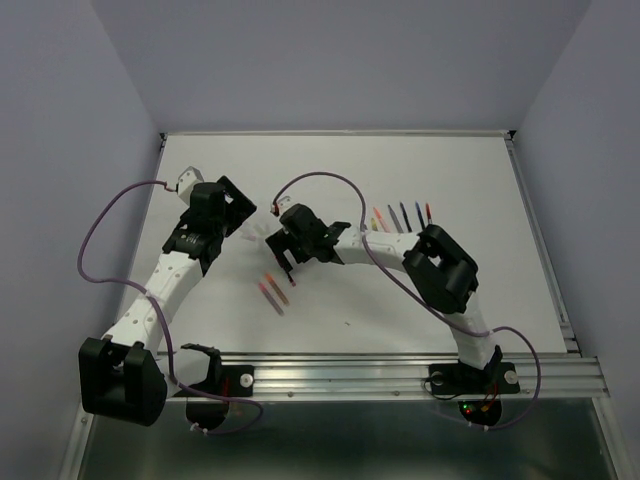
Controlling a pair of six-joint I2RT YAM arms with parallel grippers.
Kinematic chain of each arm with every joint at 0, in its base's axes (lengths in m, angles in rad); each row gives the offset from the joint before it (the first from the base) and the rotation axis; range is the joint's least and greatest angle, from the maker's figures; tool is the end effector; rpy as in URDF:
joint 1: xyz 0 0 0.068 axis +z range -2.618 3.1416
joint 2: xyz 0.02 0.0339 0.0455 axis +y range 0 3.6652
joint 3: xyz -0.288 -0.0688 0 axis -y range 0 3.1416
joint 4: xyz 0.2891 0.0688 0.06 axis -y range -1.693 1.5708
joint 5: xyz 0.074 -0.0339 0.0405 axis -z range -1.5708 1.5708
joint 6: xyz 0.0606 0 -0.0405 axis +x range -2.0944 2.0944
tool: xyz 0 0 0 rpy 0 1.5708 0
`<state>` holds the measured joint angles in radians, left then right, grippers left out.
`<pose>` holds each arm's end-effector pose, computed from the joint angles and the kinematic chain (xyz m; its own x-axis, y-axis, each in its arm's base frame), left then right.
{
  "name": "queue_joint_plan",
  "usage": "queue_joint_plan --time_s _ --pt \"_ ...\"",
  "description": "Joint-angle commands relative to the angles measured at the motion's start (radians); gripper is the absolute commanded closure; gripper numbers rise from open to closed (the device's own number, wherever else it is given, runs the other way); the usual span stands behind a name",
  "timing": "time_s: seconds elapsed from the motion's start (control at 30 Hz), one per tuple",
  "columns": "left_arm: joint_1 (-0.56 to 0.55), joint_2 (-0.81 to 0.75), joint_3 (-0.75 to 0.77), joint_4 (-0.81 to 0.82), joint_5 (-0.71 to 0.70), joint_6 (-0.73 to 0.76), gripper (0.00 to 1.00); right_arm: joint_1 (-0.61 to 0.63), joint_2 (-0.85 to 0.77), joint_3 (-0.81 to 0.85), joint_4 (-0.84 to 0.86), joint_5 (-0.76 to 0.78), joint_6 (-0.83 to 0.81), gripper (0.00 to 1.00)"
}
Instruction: Open the pen caps
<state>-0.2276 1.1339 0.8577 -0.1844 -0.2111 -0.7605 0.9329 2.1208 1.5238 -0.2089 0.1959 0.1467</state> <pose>0.3068 -0.0580 0.2941 -0.3398 -0.6131 -0.7132 -0.2711 0.7900 -0.5500 0.3285 0.4234 0.1499 -0.5285 -0.4721 -0.7055 -0.6373 0.7697 -0.0377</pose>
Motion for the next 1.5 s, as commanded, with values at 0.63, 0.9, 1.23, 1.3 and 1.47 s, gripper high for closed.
queue_joint_plan --time_s 0.63,0.9,1.23,1.3,1.47 --pt "0.014 -0.017 -0.022 0.014 -0.031 0.003 0.01 0.053 0.067 0.019 0.032 0.074 0.019 0.19" --pt "0.017 -0.017 -0.014 0.01 -0.031 0.007 0.01 0.063 0.061 -0.022 0.032 0.092 0.076 0.76" --pt "0.017 -0.034 -0.022 0.057 0.059 0.027 0.01 0.063 -0.061 -0.134 0.032 0.143 0.111 0.99" --pt "0.016 -0.025 -0.029 0.101 0.143 0.033 0.01 0.054 -0.117 -0.16 0.043 0.135 0.106 0.99" --pt "-0.021 0.018 -0.04 0.175 0.272 0.02 0.01 0.02 -0.264 -0.261 0.156 0.042 0.083 0.99"
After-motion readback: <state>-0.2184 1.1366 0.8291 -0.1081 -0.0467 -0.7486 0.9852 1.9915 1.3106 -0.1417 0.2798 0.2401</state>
